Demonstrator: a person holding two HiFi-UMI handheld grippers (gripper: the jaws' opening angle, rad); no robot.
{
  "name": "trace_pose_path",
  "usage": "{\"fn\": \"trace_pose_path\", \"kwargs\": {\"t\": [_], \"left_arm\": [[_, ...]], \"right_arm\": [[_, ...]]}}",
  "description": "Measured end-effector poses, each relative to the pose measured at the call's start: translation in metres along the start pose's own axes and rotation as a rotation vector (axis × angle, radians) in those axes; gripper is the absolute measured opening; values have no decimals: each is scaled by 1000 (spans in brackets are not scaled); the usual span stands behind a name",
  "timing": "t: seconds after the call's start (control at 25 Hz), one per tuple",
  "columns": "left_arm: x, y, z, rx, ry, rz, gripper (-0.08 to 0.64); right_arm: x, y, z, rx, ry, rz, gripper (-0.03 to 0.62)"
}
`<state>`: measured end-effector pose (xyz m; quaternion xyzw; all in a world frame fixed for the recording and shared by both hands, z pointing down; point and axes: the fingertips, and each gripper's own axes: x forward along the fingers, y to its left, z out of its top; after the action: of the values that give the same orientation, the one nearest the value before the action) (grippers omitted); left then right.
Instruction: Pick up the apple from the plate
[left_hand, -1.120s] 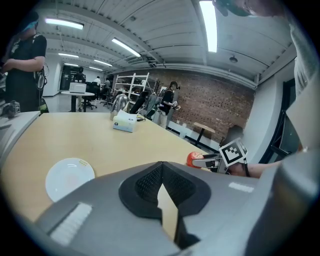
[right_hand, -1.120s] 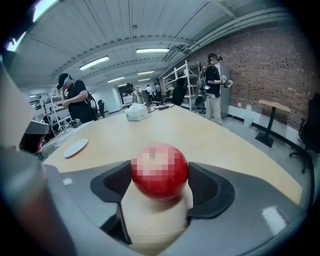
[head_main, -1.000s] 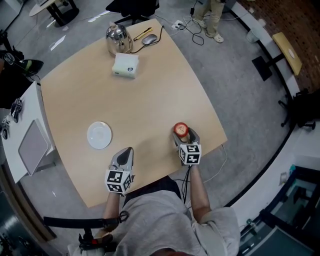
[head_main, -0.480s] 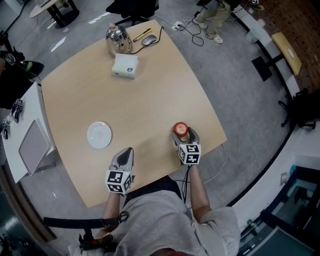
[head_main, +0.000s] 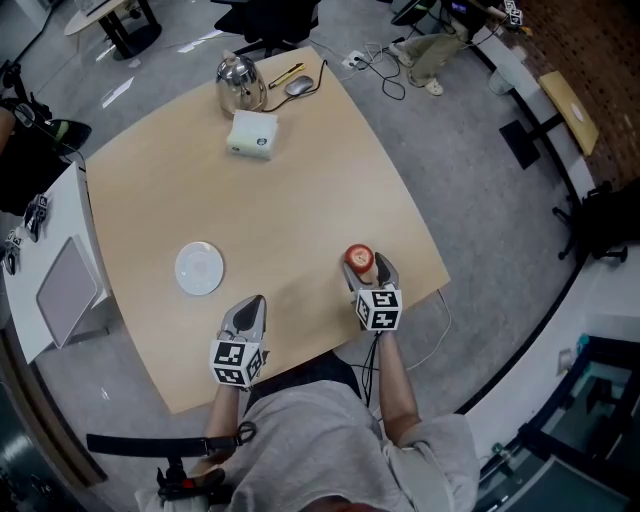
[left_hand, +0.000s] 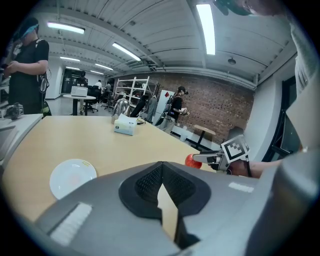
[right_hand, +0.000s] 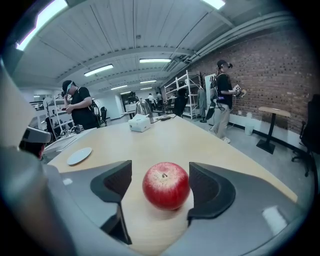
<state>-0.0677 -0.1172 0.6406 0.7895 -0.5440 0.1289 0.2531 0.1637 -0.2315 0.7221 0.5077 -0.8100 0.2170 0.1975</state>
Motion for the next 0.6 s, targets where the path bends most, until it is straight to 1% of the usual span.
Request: {"fn": "trace_pose_path", "kwargs": {"t": [0.28,0.4,0.6], "left_arm": [[-20,-1,8,7,-42,22,20],[-26,-1,15,15,-64,31,20],[-39,-9,20,24,-91,40,20]], "right_arm": [[-19,17,19,-27,-42,24,339],[-26,23,27,-39,-55,35,311],[-48,32,36,-54,-92,40,242]]}}
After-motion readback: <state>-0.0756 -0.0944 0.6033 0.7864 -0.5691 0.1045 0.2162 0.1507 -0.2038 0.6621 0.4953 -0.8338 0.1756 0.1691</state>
